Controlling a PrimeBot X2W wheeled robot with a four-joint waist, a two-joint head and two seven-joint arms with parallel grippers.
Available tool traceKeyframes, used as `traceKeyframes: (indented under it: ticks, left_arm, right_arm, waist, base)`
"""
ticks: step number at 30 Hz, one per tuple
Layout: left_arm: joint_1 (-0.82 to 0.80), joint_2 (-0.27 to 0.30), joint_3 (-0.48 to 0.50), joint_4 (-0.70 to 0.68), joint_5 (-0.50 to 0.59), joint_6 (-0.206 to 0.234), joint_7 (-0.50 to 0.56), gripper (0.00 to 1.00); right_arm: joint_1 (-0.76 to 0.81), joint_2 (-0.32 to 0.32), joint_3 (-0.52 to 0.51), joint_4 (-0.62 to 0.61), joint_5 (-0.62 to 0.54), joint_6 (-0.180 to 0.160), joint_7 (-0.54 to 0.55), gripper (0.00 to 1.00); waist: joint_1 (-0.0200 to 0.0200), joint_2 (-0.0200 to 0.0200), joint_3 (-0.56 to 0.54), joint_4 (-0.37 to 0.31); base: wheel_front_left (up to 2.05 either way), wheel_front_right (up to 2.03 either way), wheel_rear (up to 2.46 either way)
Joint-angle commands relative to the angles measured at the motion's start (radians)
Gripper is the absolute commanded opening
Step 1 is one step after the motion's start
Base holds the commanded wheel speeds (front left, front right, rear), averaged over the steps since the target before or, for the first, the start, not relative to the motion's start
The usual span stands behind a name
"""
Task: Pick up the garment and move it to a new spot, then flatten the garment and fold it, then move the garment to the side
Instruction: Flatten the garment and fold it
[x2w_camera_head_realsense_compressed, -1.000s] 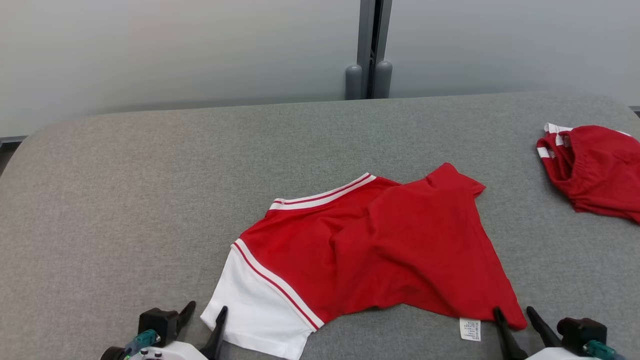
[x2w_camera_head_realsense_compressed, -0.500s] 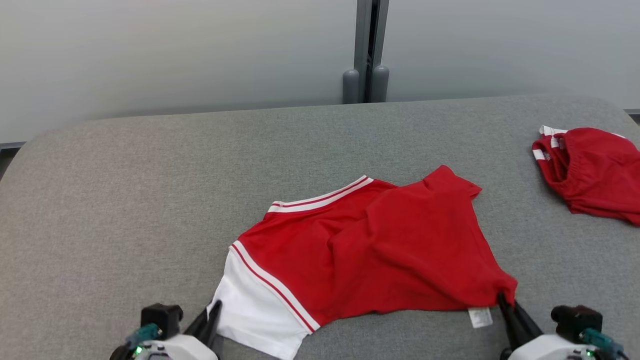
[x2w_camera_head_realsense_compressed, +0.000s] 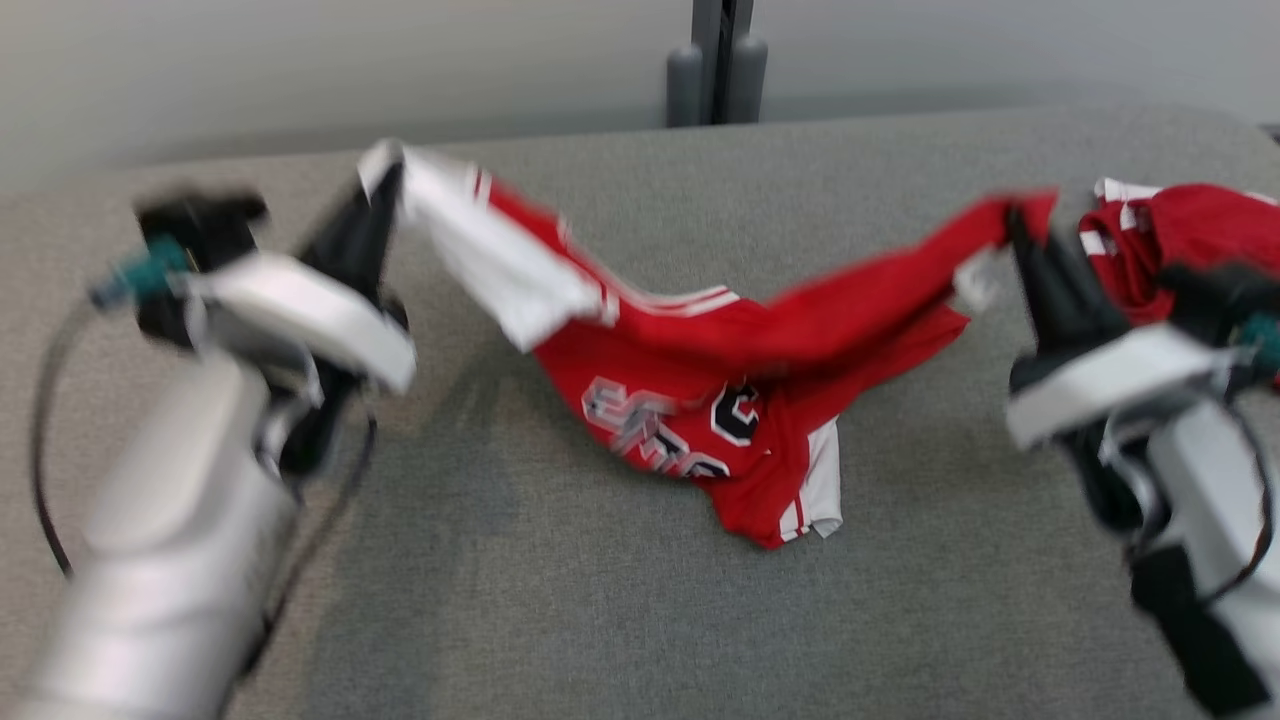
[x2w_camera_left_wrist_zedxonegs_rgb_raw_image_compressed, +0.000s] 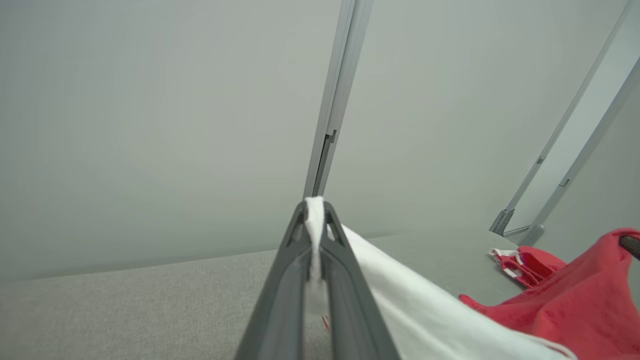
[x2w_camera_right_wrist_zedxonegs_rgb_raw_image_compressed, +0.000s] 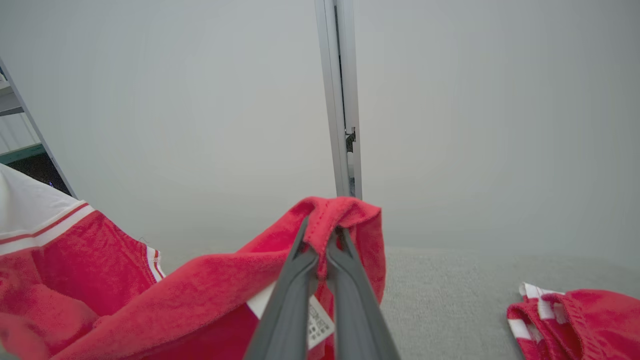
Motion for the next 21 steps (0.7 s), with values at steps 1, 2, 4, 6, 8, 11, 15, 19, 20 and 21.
traceKeyframes:
  ticks: [1, 2, 4, 6, 8, 11, 15, 19, 20, 21]
  left_arm:
    - [-0.043, 0.01, 0.011, -0.002, -0.009, -0.001, 0.009, 0.0]
    - [-0.105, 0.015, 0.021, 0.002, -0.016, -0.001, 0.028, 0.0]
    - [-0.232, 0.012, 0.04, 0.016, -0.03, -0.001, 0.057, 0.0]
    - [-0.357, 0.007, 0.06, 0.037, -0.034, 0.012, 0.076, 0.0]
    - [-0.48, 0.004, 0.064, 0.06, -0.024, 0.017, 0.092, 0.0]
    - [-0.656, -0.002, 0.071, 0.107, -0.011, 0.022, 0.102, 0.0]
    - [-0.852, -0.001, 0.066, 0.18, 0.015, 0.02, 0.093, 0.0]
    - [-1.02, 0.008, 0.072, 0.267, 0.034, 0.025, 0.076, 0.0]
    - [-1.051, 0.006, 0.068, 0.291, 0.041, 0.023, 0.075, 0.0]
    - [-1.079, 0.003, 0.063, 0.31, 0.045, 0.022, 0.07, 0.0]
  right_arm:
    - [-0.036, -0.014, 0.0, 0.004, 0.009, 0.0, 0.005, 0.0]
    - [-0.095, -0.018, 0.003, 0.013, 0.025, 0.0, 0.017, 0.0]
    - [-0.217, -0.034, 0.012, 0.034, 0.042, 0.0, 0.034, 0.0]
    - [-0.337, -0.042, 0.015, 0.058, 0.08, 0.0, 0.059, 0.0]
    - [-0.461, -0.055, 0.02, 0.077, 0.11, 0.0, 0.082, 0.0]
    - [-0.633, -0.074, 0.018, 0.119, 0.145, 0.0, 0.111, 0.0]
    - [-0.837, -0.082, 0.02, 0.192, 0.165, 0.0, 0.131, 0.0]
    - [-1.003, -0.081, 0.025, 0.277, 0.169, 0.0, 0.131, 0.0]
    - [-1.035, -0.081, 0.031, 0.301, 0.163, 0.0, 0.128, 0.0]
    - [-1.065, -0.082, 0.039, 0.324, 0.154, 0.0, 0.124, 0.0]
  waist:
    - [0.0, 0.0, 0.058, -0.011]
    - [0.0, 0.0, 0.082, -0.013]
    - [0.0, 0.0, 0.127, -0.014]
    - [0.0, 0.0, 0.173, -0.016]
    - [0.0, 0.0, 0.217, -0.018]
    - [0.0, 0.0, 0.278, -0.019]
    - [0.0, 0.0, 0.333, -0.019]
    - [0.0, 0.0, 0.369, -0.022]
    - [0.0, 0.0, 0.376, -0.021]
    - [0.0, 0.0, 0.383, -0.019]
  base:
    - [0.0, 0.0, 0.0]
    - [0.0, 0.0, 0.0]
    - [0.0, 0.0, 0.0]
    - [0.0, 0.0, 0.0]
    - [0.0, 0.0, 0.0]
    - [0.0, 0.0, 0.0]
    - [0.0, 0.0, 0.0]
    - [0.0, 0.0, 0.0]
    - [0.0, 0.0, 0.0]
    - [0.0, 0.0, 0.0]
